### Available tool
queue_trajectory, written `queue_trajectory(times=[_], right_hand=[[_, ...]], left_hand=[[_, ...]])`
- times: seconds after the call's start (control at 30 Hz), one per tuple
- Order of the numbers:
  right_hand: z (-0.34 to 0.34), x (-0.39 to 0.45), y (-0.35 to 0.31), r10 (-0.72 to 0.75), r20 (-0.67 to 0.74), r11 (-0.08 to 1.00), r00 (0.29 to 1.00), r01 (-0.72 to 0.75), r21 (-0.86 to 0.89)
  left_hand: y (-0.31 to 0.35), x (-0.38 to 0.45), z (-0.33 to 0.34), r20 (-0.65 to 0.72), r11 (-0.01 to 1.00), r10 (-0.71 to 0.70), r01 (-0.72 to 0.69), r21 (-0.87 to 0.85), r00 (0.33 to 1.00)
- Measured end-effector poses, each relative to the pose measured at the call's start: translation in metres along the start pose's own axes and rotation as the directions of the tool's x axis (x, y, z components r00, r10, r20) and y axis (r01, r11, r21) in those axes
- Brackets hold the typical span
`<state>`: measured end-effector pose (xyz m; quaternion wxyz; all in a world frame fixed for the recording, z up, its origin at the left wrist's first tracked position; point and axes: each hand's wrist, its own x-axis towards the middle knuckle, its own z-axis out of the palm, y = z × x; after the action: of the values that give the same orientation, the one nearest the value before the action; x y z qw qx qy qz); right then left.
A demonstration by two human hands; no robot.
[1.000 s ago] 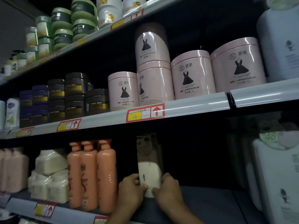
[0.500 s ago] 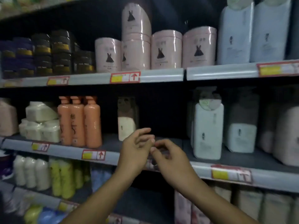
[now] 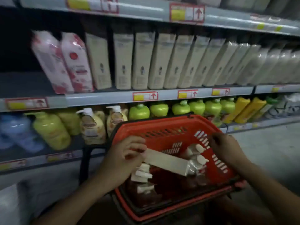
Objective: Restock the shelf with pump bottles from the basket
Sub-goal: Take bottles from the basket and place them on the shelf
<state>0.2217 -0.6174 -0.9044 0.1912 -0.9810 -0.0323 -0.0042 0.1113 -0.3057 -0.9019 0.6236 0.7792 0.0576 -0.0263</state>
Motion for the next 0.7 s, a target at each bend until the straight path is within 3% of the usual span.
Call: queue_trajectory(times=[0.2,0.4,0.53,0.7], right_hand=[[0.046,0.017,0.057,0.164,0.319,0.976,0.934,-0.105,-0.192],[0.091,0.014,0.066,0.095,0.526,0.981,0.845,0.012,-0.196],[0.098,0.018,0.069,0.098,0.448,0.955,0.889,0.043,-0.295],[0.108,0.023,0.067,0.218,0.395,0.955,0.893,-0.111,-0.277]], left_hand=[[-0.044,0.006,0.037,0.119,0.988,-0.118,0.104,0.118,0.986],[-0.06,0.024,0.06,0.207,0.978,-0.112,0.071,0.194,0.972],[-0.063,0.036,0.07,0.231,0.977,-0.08,0.03,0.21,0.97],[-0.058,0.035,0.076,0.225,0.977,-0.032,-0.018,0.214,0.974]])
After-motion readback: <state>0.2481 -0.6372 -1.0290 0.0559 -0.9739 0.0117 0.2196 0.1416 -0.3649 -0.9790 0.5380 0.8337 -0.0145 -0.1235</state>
